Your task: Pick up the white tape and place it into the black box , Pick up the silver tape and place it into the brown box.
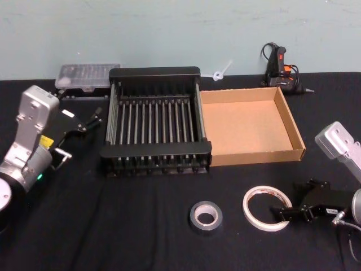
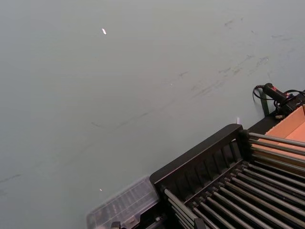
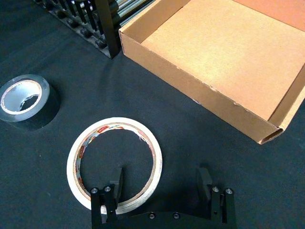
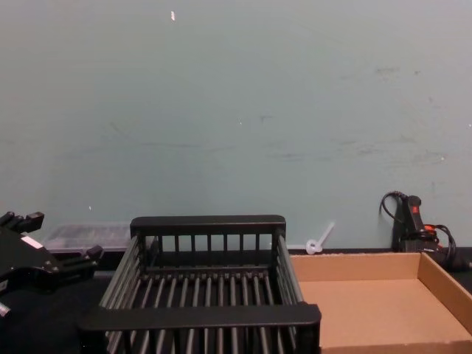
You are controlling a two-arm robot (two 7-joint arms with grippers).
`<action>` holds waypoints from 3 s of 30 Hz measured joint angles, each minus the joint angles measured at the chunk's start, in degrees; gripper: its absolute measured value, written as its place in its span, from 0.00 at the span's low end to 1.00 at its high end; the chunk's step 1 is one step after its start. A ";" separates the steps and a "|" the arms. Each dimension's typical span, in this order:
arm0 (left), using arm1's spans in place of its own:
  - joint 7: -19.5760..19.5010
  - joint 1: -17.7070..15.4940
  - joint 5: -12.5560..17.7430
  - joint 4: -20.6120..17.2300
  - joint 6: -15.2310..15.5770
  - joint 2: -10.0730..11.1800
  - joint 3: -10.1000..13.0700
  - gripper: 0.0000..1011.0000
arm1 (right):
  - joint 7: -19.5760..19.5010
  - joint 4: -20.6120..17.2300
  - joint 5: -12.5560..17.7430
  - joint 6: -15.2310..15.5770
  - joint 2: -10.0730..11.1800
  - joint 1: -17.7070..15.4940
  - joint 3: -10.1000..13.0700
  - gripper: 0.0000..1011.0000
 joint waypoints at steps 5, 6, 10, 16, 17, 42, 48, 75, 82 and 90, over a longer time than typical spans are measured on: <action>0.00 0.00 0.00 0.00 0.00 0.00 0.00 0.99 | -0.02 -0.03 0.01 -0.03 0.00 -0.03 0.03 0.99; 0.00 0.00 0.00 0.00 0.00 0.00 0.00 0.99 | -0.02 -0.03 0.01 -0.03 0.00 -0.03 0.03 0.99; 0.00 0.00 0.00 0.00 0.00 0.00 0.00 0.99 | -0.04 -0.05 0.03 -0.04 0.00 -0.05 0.05 0.99; 0.00 0.00 0.00 0.00 0.00 0.00 0.00 0.99 | -0.08 -0.08 0.05 -0.05 0.00 -0.05 0.07 0.89; 0.00 0.00 0.00 0.00 0.00 0.00 0.00 0.99 | -0.09 -0.08 0.06 -0.05 0.00 -0.05 0.06 0.86; 0.00 0.00 0.00 0.00 0.00 0.00 0.00 0.99 | -0.10 -0.08 0.10 -0.04 0.00 -0.05 0.06 0.16; 0.00 0.00 0.00 0.00 0.00 0.00 0.00 0.99 | -0.10 -0.08 0.09 -0.05 0.00 -0.05 0.06 0.11; 0.00 0.00 0.00 0.00 0.00 0.00 0.00 0.99 | 0.10 -0.45 1.02 -1.82 0.04 -0.56 1.16 0.09; 0.00 0.00 0.00 0.00 0.00 0.00 0.00 0.99 | -0.05 -0.65 2.05 -2.67 -0.29 -0.20 2.18 0.09; 0.00 0.00 0.00 0.00 0.00 0.00 0.00 0.99 | -0.98 -0.48 2.40 -3.88 -1.79 1.86 2.61 0.09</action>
